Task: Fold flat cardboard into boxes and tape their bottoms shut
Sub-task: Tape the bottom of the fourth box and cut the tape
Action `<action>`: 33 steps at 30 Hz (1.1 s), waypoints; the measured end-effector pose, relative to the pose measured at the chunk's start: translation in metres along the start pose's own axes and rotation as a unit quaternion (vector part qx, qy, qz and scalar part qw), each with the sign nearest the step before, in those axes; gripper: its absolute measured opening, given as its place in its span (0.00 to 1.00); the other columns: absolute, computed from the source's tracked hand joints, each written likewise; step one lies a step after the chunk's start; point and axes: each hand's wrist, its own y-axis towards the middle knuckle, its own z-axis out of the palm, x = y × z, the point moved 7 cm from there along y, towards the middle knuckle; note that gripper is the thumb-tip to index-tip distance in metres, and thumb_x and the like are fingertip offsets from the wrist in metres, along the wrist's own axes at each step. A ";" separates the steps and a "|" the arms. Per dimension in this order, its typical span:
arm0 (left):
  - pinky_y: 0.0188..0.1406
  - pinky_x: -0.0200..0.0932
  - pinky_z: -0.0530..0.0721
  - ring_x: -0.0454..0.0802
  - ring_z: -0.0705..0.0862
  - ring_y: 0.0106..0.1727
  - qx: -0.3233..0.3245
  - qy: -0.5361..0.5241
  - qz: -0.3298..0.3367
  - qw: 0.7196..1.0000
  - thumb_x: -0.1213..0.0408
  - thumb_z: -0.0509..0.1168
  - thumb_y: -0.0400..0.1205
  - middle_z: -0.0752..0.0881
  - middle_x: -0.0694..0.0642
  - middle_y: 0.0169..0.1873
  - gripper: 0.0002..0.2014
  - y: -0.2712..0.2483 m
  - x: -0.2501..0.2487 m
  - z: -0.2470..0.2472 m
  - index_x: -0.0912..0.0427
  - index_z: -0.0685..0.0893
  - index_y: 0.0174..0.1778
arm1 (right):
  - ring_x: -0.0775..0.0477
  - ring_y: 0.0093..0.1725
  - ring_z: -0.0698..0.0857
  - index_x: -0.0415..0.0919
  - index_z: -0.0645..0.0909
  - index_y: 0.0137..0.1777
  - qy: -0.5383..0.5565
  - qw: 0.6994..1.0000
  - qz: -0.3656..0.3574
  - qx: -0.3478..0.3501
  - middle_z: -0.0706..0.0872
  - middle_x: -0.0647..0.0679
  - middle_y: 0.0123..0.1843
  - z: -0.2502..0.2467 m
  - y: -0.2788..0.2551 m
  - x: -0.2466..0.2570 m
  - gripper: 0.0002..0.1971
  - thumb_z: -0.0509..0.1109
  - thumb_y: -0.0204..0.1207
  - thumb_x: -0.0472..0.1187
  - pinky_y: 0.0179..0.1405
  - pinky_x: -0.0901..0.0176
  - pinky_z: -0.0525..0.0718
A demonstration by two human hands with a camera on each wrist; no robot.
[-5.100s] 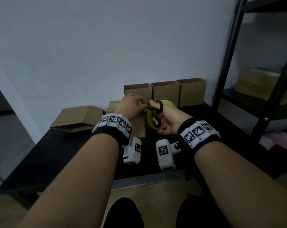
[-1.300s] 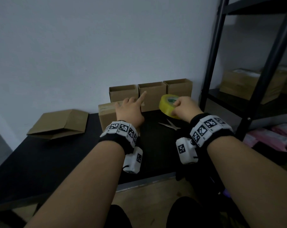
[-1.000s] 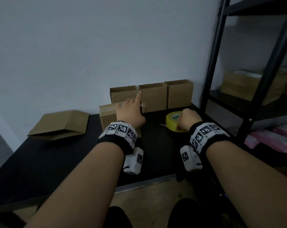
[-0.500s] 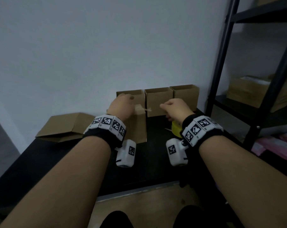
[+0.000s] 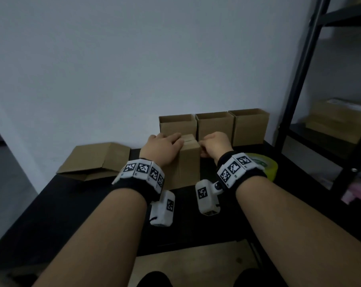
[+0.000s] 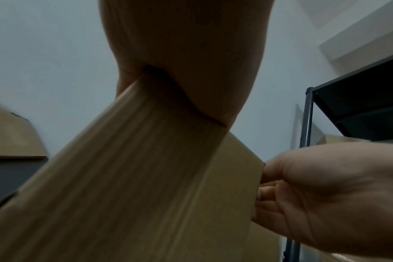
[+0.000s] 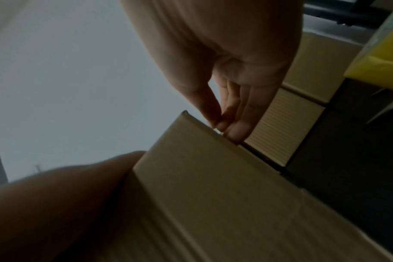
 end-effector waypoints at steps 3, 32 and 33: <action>0.77 0.54 0.63 0.63 0.64 0.76 0.006 0.010 0.011 1.000 0.58 0.45 0.91 0.58 0.52 0.83 0.22 0.000 -0.001 0.003 0.51 0.58 0.83 | 0.38 0.39 0.87 0.32 0.83 0.47 -0.069 0.998 -0.001 0.003 0.85 0.37 0.42 0.006 0.003 -0.001 0.07 0.63 0.82 0.31 0.42 0.46 0.90; 0.47 0.46 0.81 0.70 0.77 0.69 -0.066 -0.695 -0.245 0.672 0.63 0.57 0.87 0.77 0.73 0.69 0.19 -0.006 0.049 0.050 0.71 0.75 0.70 | 0.42 0.38 0.85 0.27 0.88 0.43 -0.147 0.979 -0.134 -0.033 0.88 0.39 0.36 0.012 -0.013 0.017 0.19 0.70 0.80 0.46 0.35 0.58 0.79; 0.42 0.42 0.78 0.69 0.77 0.69 -0.075 -0.687 -0.255 0.676 0.64 0.56 0.87 0.78 0.73 0.68 0.18 -0.007 0.049 0.048 0.72 0.75 0.69 | 0.43 0.38 0.85 0.28 0.88 0.42 -0.143 0.980 -0.131 -0.035 0.87 0.41 0.35 0.011 -0.013 0.016 0.19 0.70 0.80 0.46 0.34 0.59 0.79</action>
